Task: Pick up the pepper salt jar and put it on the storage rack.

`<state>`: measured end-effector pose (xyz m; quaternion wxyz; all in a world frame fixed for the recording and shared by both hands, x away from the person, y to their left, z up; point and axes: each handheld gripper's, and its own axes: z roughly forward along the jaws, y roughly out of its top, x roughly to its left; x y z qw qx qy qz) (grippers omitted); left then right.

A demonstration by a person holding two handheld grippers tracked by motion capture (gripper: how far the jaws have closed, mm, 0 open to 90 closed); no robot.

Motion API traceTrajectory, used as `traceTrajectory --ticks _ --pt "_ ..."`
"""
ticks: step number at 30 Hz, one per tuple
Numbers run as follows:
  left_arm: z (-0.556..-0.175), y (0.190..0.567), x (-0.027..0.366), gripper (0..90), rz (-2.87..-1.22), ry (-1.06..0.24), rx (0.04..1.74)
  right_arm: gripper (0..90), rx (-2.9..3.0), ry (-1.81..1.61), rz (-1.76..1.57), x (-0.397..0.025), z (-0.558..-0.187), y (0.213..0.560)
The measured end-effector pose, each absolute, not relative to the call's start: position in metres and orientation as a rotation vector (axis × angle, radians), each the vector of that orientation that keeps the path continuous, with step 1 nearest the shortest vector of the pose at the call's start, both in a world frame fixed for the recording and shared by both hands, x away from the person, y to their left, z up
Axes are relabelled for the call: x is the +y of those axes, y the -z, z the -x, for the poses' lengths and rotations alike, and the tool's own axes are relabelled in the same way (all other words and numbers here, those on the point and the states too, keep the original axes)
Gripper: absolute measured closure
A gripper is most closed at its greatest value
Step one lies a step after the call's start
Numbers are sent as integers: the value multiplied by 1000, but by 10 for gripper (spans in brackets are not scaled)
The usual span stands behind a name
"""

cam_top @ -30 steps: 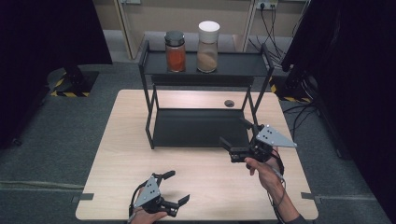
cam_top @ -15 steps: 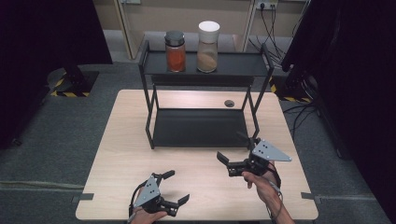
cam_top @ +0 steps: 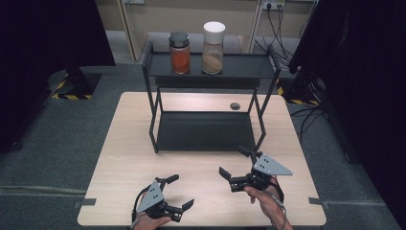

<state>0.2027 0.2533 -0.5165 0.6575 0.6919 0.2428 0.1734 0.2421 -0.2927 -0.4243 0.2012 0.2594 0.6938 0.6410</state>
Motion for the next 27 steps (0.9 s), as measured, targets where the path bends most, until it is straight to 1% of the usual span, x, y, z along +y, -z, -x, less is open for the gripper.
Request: traceTrajectory --ticks 27 --pt "-203 517 254 24 -1562 -402 562 4 1997 -1782 -732 -289 -225 458"
